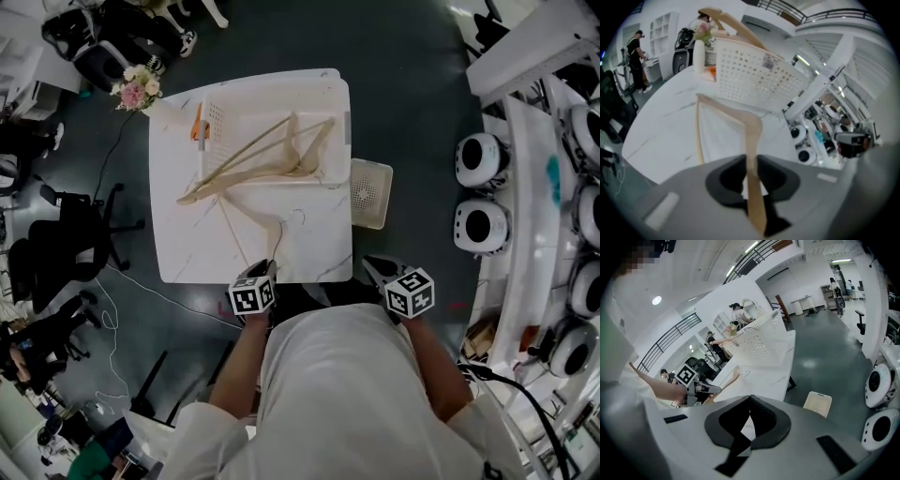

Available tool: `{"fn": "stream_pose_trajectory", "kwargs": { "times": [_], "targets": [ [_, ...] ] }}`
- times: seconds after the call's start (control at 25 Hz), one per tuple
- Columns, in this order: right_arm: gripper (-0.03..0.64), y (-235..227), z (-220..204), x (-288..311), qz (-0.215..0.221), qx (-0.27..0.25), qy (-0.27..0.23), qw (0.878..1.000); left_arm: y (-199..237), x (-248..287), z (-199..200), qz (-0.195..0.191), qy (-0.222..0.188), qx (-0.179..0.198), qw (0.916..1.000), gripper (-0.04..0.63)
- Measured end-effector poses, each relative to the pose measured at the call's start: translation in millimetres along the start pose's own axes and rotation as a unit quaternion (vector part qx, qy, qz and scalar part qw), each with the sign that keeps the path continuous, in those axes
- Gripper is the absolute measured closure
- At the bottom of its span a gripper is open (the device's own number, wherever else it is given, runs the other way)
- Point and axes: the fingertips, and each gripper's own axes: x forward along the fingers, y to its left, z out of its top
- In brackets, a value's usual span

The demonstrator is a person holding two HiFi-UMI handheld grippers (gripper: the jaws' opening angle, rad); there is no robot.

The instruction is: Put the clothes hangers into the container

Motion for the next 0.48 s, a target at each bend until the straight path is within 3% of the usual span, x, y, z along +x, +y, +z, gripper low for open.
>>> {"fn": "stream_pose_trajectory", "kwargs": {
  "times": [0.48],
  "targets": [
    [0.615,22.3,13.1,18.3,0.008,-0.019,-0.005,1.000,9.0,-43.7,20.0,-0.050,-0.038,-0.059,0.9963,0.520]
  ]
}}
